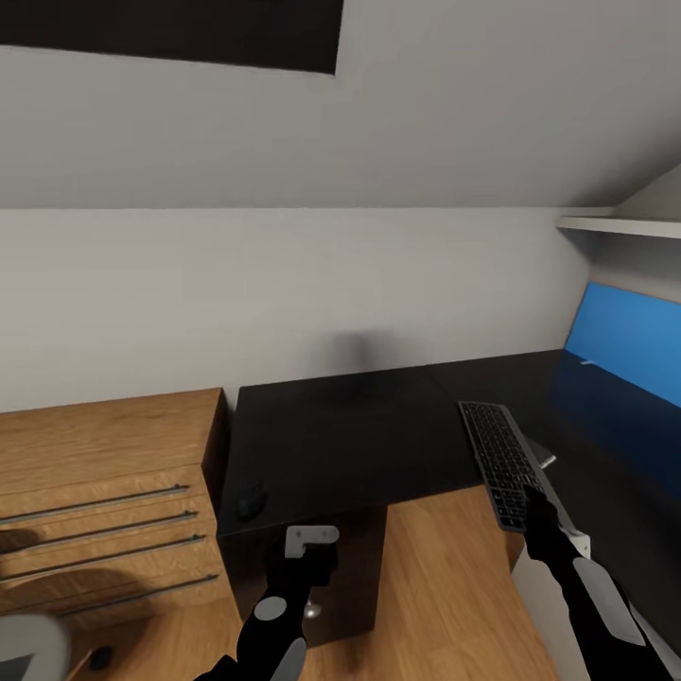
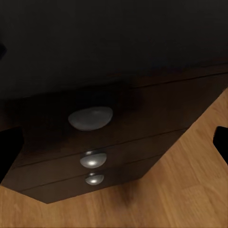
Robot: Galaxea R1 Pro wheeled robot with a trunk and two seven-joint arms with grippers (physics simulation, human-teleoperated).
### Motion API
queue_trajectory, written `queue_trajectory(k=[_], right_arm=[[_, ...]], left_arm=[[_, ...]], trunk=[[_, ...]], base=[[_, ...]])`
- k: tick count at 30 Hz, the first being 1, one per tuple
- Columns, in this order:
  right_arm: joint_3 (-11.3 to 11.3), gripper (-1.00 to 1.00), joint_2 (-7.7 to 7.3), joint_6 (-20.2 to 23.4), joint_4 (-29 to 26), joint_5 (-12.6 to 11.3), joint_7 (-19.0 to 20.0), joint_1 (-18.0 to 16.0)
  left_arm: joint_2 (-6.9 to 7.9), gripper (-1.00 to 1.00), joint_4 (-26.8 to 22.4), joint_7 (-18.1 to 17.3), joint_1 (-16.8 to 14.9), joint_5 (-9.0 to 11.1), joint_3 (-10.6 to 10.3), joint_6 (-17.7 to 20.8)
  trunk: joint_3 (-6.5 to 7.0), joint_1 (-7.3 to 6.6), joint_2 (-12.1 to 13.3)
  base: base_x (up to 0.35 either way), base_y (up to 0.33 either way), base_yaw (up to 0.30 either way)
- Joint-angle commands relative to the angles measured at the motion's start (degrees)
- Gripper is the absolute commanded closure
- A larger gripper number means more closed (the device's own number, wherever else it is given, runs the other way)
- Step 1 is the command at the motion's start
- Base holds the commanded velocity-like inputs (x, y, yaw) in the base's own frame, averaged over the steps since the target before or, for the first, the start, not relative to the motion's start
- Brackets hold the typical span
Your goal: In the bedroom, organize the workspace by keeping the computer under the desk, ensuring the monitor is on the desk, placing the keyboard on the desk next to the monitor, placing the mouse on the desk next to the keyboard, moving the folder from the swivel chair onto the desk next to the mouse, stacking the notebook on top of the folder with the pen on top of the notebook, and positioning the swivel chair next to the desk.
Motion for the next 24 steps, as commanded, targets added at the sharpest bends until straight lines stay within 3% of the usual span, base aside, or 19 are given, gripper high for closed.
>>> queue_trajectory(k=[1, 16, 17, 24], right_arm=[[-0.1, -1.0, -0.02, 0.3, -0.1, -0.3, -0.3, 0.0], [-0.1, -1.0, -0.54, 0.2, -0.1, -0.3, -0.4, 0.0], [-0.1, 1.0, -0.55, 0.2, -0.1, -0.3, -0.4, 0.0], [-0.1, 1.0, -0.56, 0.1, -0.1, -0.1, -1.2, 0.0]], left_arm=[[0.02, -1.0, 0.0, 0.5, -0.1, 0.4, -0.1, 0.1], [0.02, -1.0, 0.1, 0.5, -0.1, 0.4, -0.1, 0.1], [0.02, -1.0, 0.1, 0.5, -0.1, 0.4, -0.1, 0.1], [0.02, -1.0, 0.1, 0.5, -0.1, 0.4, -0.1, 0.1]], trunk=[[-0.06, 0.01, 0.0], [-0.06, 0.01, 0.0], [-0.06, 0.01, 0.0], [-0.06, 0.01, 0.0]], base=[[0.048, 0.0, 0.0], [0.006, 0.0, 0.0], [0.0, 0.0, 0.0], [0.0, 0.0, 0.0]])
